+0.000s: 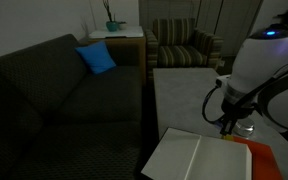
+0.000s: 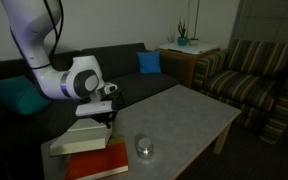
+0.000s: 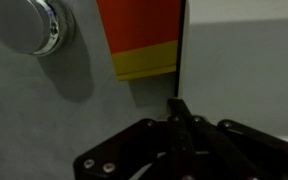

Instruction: Open the cover of the black book

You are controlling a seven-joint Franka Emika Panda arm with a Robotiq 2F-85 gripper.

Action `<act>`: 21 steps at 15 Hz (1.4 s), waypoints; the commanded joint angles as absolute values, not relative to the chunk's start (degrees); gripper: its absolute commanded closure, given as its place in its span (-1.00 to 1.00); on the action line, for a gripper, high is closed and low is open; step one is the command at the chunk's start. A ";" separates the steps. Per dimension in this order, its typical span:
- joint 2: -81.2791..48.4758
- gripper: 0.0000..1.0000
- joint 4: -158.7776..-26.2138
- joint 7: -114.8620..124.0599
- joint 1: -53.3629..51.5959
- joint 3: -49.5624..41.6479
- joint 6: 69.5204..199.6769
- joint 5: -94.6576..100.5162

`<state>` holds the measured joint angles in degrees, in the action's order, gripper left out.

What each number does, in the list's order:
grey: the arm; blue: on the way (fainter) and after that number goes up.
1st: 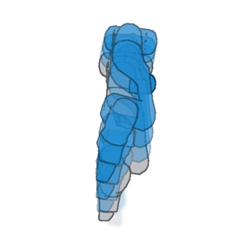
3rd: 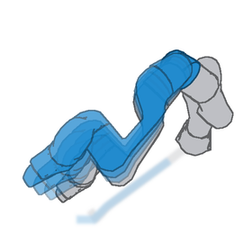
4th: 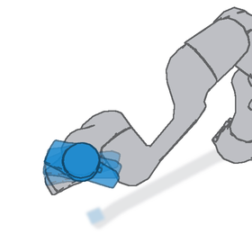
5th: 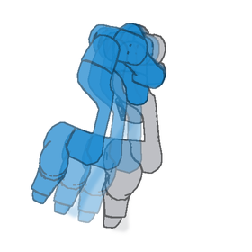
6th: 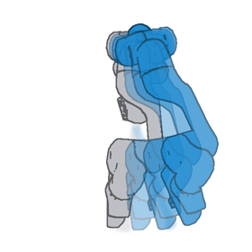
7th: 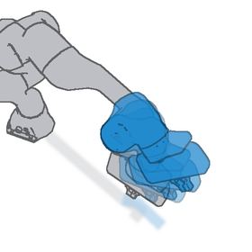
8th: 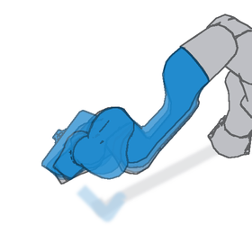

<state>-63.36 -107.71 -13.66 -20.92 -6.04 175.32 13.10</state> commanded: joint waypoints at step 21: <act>-44.37 -0.50 -126.41 -7.05 -33.54 -18.12 171.33 20.95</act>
